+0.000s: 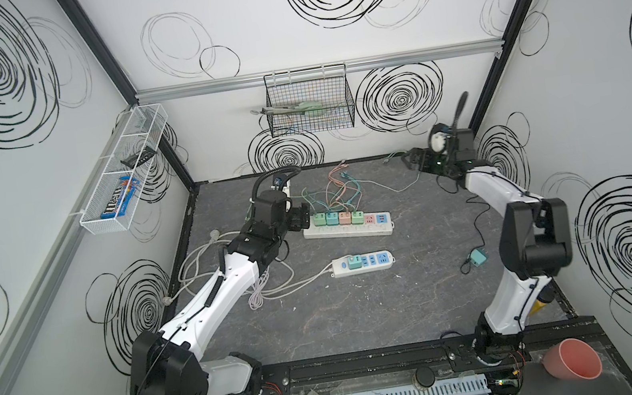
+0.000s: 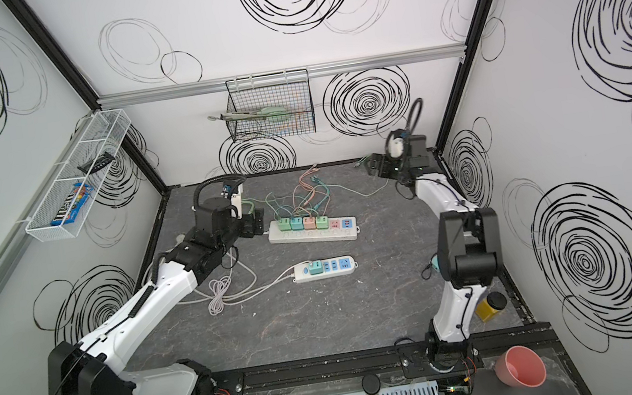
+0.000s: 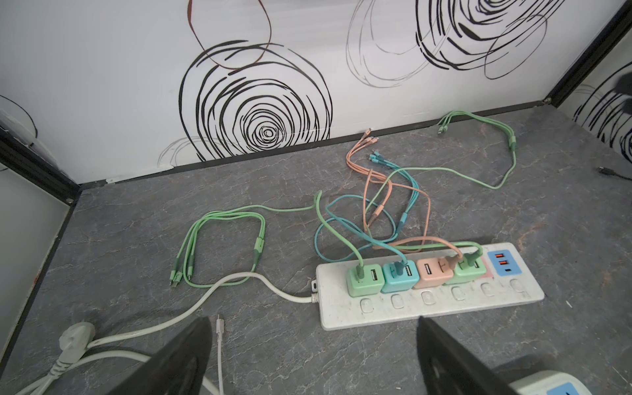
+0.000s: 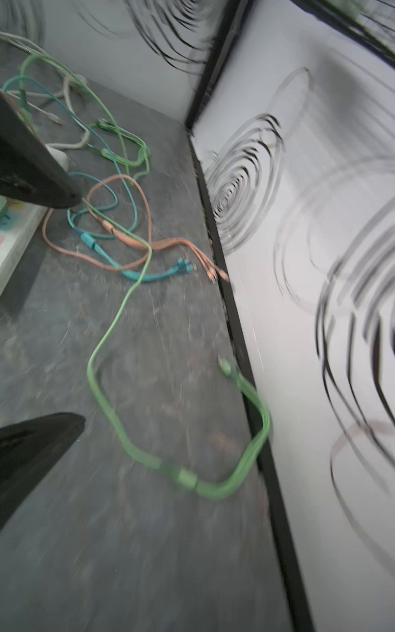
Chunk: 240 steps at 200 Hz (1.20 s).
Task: Insert the plug
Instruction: 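Lower the right gripper and close it on the teal charger body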
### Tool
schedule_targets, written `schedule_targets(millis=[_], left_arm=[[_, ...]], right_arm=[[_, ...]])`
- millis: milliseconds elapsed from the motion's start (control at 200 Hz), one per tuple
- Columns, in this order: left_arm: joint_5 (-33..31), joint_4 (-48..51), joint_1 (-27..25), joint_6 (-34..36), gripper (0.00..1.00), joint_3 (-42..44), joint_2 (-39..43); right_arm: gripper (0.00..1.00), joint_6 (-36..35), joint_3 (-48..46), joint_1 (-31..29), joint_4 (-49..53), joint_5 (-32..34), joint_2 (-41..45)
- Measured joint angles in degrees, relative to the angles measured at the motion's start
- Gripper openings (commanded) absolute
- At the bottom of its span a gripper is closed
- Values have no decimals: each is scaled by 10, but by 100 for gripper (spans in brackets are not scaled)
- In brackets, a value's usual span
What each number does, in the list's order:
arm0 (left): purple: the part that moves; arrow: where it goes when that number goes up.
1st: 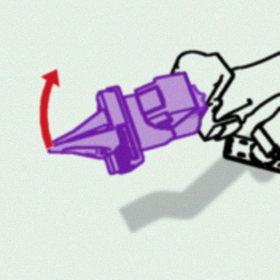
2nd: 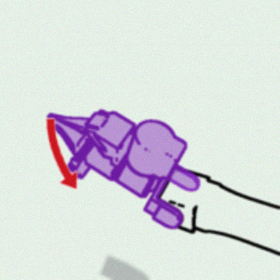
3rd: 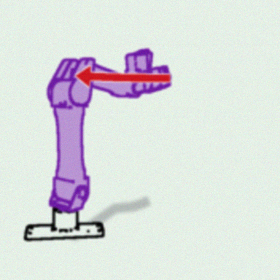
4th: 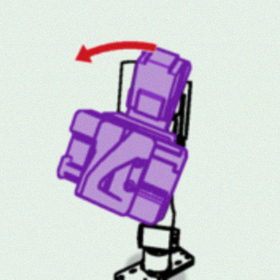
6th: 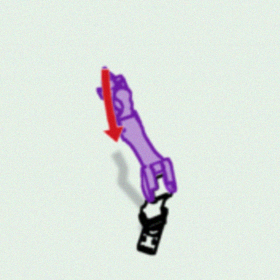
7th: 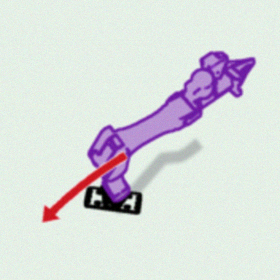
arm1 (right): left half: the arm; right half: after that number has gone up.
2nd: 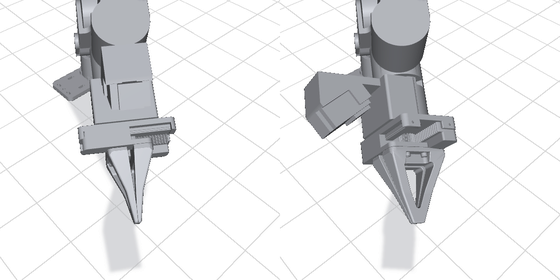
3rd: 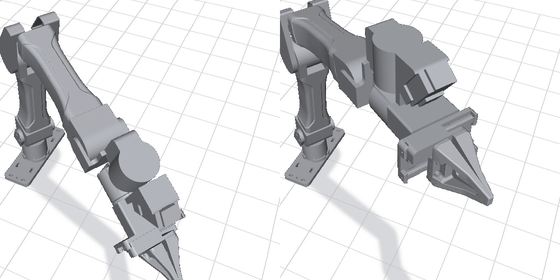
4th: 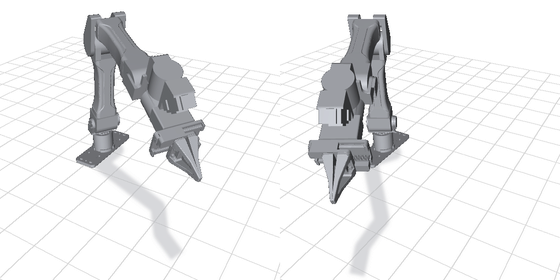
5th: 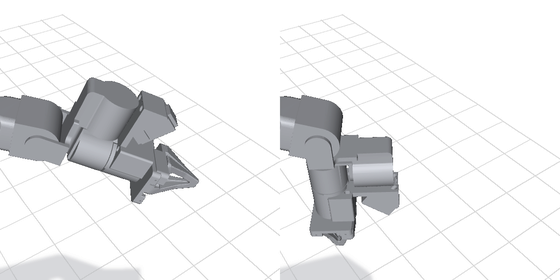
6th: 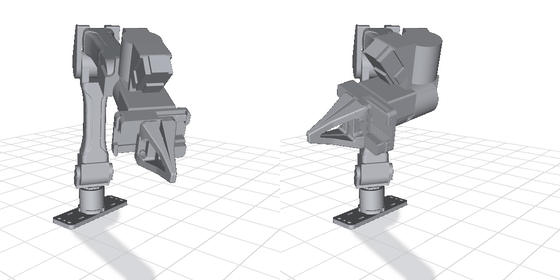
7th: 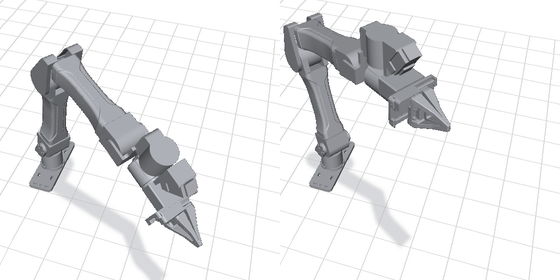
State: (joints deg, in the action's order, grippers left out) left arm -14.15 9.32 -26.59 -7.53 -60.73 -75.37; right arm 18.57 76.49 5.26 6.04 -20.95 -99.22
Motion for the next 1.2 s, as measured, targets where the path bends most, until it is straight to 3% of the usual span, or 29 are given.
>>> schedule_targets(millis=[145, 320, 595, 765, 876, 1041, 1201], left_arm=[[-15, -7, -28, -1, 96, -5, 0], [-16, -27, -32, -4, 96, 16, 17], [-32, -38, -27, 8, 96, 50, 37], [-42, -38, -26, 15, 96, 60, 37], [-47, -39, -25, 20, 96, 60, 37], [-49, -38, -22, 28, 96, 60, 37], [-3, -38, -19, 36, 96, 60, 34]], right_arm=[[97, 29, -132, 97, 83, 60, 125], [97, 68, -280, 204, 142, 75, 209], [100, 95, -351, 212, 173, 87, 221], [77, 98, -350, 185, 176, 105, 152], [65, 103, -342, 168, 161, 116, 137], [39, 109, -336, 157, 154, 123, 125], [27, 88, -336, 101, 155, 115, 138]])
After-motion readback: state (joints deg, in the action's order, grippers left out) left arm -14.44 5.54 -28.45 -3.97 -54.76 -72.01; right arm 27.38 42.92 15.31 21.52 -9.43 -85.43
